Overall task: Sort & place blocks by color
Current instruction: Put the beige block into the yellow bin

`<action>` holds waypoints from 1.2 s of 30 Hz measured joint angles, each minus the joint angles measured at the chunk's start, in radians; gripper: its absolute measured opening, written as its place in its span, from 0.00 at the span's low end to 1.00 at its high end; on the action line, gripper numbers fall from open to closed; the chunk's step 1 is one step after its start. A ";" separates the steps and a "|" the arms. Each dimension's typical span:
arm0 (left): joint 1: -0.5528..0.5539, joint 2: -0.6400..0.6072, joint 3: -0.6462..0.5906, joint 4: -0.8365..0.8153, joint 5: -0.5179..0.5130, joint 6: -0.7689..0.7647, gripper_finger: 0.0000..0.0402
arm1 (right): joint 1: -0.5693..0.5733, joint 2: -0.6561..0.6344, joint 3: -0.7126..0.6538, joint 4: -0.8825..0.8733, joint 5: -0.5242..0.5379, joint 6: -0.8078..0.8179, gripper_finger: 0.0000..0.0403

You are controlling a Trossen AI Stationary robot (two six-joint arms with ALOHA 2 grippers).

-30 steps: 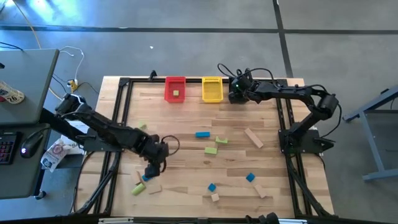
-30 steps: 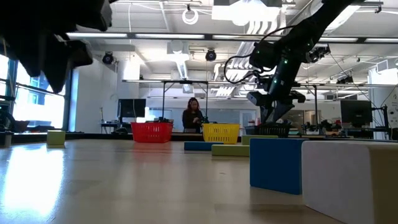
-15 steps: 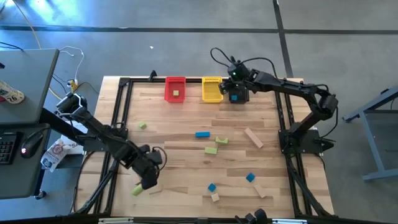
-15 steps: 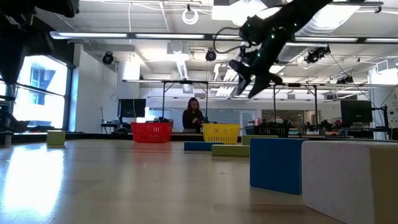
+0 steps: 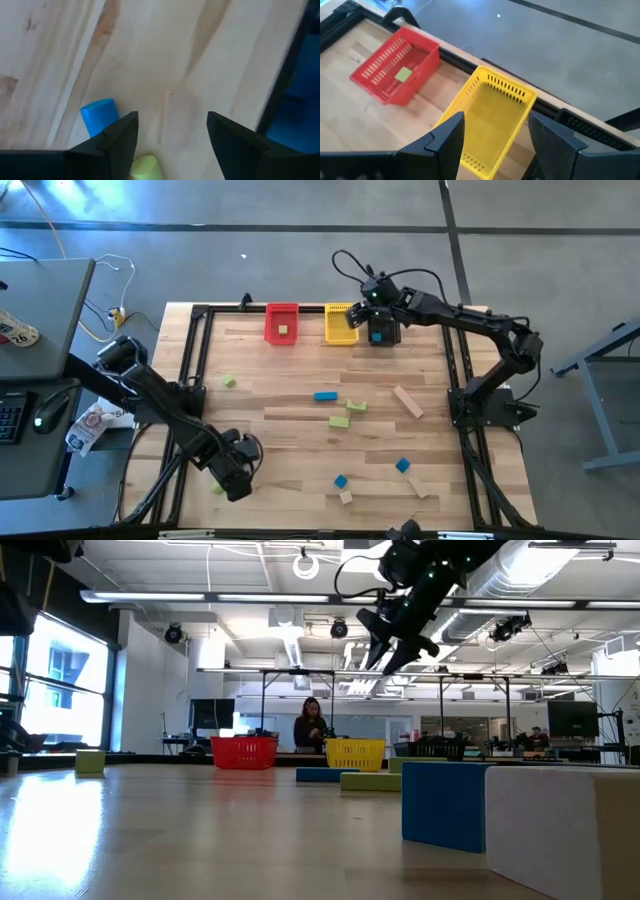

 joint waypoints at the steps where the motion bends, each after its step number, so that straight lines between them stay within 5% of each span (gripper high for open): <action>1: -0.003 0.011 0.000 0.006 -0.002 -0.001 0.55 | 0.005 0.000 -0.001 -0.002 0.000 0.005 0.51; 19: -0.045 0.183 0.000 0.063 -0.001 0.000 0.55 | 0.068 0.000 -0.004 -0.047 0.005 0.009 0.51; 36: -0.078 0.203 0.000 0.116 0.012 0.002 0.55 | 0.067 0.000 -0.005 -0.050 0.004 0.008 0.51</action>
